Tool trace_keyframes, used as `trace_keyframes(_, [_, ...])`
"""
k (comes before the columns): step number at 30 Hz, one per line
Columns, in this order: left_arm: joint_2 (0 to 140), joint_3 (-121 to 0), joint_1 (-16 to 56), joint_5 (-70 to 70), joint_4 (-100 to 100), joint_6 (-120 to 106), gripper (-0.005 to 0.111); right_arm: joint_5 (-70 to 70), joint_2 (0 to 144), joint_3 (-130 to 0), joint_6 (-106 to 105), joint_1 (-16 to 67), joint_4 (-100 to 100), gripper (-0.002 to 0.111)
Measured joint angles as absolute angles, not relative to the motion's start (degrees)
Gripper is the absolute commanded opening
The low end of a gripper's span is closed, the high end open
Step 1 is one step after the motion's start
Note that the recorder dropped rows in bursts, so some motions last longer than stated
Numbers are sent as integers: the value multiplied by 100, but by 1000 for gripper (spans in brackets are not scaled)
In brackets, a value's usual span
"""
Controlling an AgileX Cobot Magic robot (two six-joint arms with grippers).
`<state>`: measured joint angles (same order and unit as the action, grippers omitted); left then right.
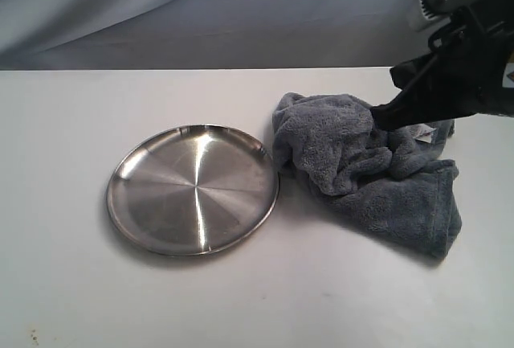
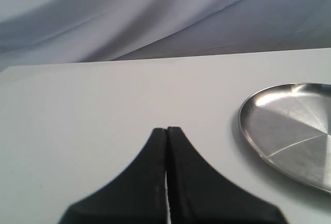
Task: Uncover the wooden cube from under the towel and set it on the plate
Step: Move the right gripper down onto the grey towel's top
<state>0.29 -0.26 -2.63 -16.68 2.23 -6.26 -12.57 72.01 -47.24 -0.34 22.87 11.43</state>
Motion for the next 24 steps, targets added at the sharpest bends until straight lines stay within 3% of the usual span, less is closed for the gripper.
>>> trace_keyframes(11, [29, -26, -263, -1668, 223, -626, 0, -2312, 7613, -5692, -330, 2331, 674, 0])
trace_keyframes(24, [29, -26, -263, -1668, 223, -626, 0, -4041, 9656, -6986, -1652, 2331, -243, 0])
